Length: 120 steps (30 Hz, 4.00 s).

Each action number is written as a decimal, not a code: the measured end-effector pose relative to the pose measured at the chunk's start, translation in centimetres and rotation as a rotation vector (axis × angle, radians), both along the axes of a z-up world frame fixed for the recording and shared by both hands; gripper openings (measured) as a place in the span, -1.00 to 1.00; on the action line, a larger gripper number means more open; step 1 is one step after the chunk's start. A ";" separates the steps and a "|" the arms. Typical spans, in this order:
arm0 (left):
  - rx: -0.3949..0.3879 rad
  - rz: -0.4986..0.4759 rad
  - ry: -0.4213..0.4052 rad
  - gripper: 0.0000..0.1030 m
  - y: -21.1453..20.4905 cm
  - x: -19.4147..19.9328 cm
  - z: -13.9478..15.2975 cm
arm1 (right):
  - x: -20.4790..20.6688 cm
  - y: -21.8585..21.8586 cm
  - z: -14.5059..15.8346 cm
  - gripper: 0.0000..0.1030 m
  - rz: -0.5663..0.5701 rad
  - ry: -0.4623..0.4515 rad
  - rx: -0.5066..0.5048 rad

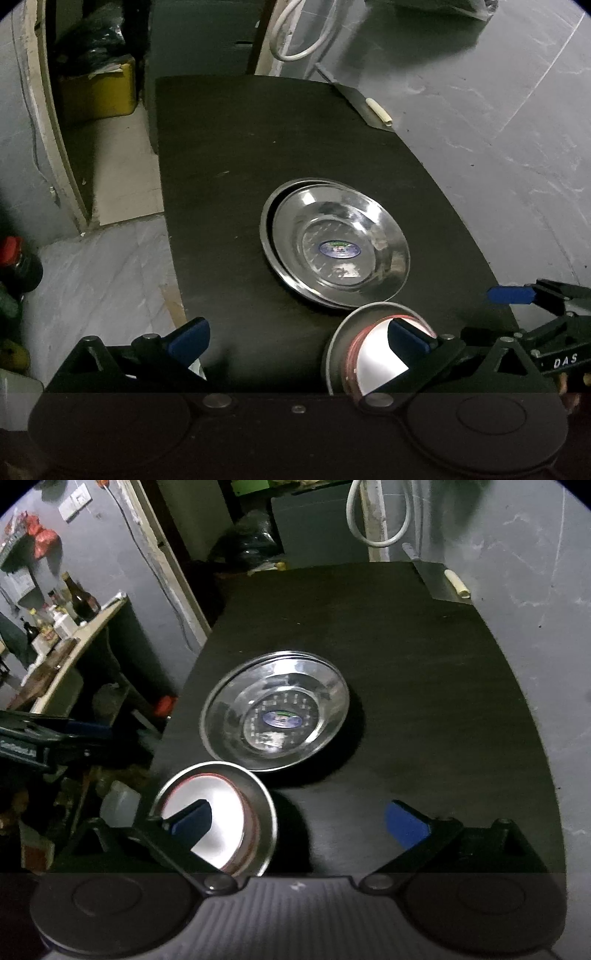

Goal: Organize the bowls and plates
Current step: 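Shift both grippers onto the steel bowl rim and close on it, then lift the steel bowl with nested white bowls toward the steel plate stack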

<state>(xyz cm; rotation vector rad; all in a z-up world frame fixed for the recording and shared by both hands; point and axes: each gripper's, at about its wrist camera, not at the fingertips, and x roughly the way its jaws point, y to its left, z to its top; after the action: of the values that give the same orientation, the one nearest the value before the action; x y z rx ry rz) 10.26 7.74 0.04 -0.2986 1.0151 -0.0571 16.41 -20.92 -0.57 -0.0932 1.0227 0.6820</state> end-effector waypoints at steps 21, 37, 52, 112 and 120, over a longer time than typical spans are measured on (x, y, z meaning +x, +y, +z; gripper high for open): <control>0.129 -0.082 0.186 0.98 -1.5 0.1 -3.4 | 0.4 0.4 -3.3 0.99 0.027 0.079 -0.189; 0.283 -0.104 0.233 0.93 -4.1 0.7 -4.6 | 0.7 1.6 -4.2 0.99 0.085 0.079 -0.220; 0.201 -0.140 0.216 0.10 -4.8 0.7 -4.4 | 0.3 1.8 -3.7 0.46 0.142 0.088 -0.174; 0.067 -0.094 0.183 -0.92 -4.7 1.1 -4.2 | 1.3 1.8 -4.3 -0.67 0.139 0.297 0.007; 0.051 -0.091 0.193 -0.92 -4.7 1.2 -4.3 | 1.5 1.9 -4.2 -0.67 0.137 0.309 -0.001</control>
<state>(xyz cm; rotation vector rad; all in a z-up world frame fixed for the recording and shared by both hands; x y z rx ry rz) 11.49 3.06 -4.26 -0.2135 1.2194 -0.0859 17.87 -19.00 -4.81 -0.0602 1.3215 0.8372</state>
